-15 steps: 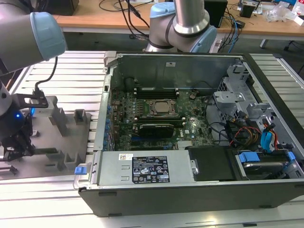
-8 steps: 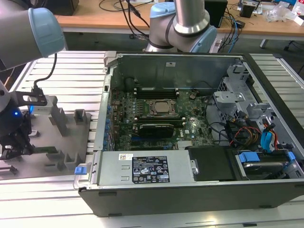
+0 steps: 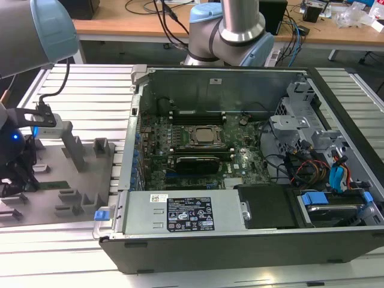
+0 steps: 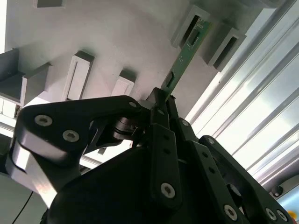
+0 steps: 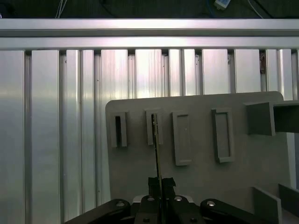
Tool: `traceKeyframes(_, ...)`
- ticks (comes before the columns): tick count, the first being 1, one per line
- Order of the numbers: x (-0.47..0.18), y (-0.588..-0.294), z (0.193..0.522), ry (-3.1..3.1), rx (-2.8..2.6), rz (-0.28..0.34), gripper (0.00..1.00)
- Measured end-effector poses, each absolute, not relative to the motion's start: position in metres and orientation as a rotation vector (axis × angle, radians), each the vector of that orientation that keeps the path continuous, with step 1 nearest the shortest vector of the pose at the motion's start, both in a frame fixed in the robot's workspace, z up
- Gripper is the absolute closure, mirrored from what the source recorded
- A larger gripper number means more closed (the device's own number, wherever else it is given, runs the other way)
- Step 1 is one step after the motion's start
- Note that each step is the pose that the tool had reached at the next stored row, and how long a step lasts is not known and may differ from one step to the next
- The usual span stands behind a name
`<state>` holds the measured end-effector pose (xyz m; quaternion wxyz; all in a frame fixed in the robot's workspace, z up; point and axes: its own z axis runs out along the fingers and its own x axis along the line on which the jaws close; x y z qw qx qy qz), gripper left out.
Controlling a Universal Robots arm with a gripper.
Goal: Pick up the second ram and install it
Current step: 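Pick up the second ram and move it above second insertion slot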
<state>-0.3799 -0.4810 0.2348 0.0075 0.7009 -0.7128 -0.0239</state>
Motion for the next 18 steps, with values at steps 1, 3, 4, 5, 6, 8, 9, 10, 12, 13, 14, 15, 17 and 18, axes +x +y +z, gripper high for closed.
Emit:
traceKeyframes(1,-0.38,-0.481,0.236,-2.229,2.192,-0.075,0.86)
traceKeyframes(3,-0.38,-0.481,0.238,-2.229,2.192,-0.075,0.86)
traceKeyframes(4,-0.38,-0.481,0.24,-2.229,2.192,-0.075,0.86)
traceKeyframes(5,-0.38,-0.481,0.241,-2.229,2.192,-0.075,0.86)
traceKeyframes(6,-0.38,-0.481,0.242,-2.229,2.192,-0.075,0.86)
traceKeyframes(8,-0.38,-0.481,0.245,-2.229,2.192,-0.075,0.86)
traceKeyframes(9,-0.38,-0.481,0.248,-2.229,2.192,-0.075,0.86)
traceKeyframes(10,-0.38,-0.481,0.248,-2.229,2.192,-0.075,0.86)
traceKeyframes(12,-0.38,-0.481,0.252,-2.229,2.192,-0.075,0.86)
traceKeyframes(13,-0.38,-0.481,0.254,-2.229,2.192,-0.075,0.86)
traceKeyframes(14,-0.38,-0.481,0.255,-2.229,2.192,-0.075,0.86)
traceKeyframes(15,-0.38,-0.481,0.256,-2.229,2.192,-0.075,0.86)
traceKeyframes(17,-0.38,-0.481,0.261,-2.229,2.192,-0.075,0.86)
traceKeyframes(18,-0.38,-0.481,0.262,-2.229,2.192,-0.075,0.86)
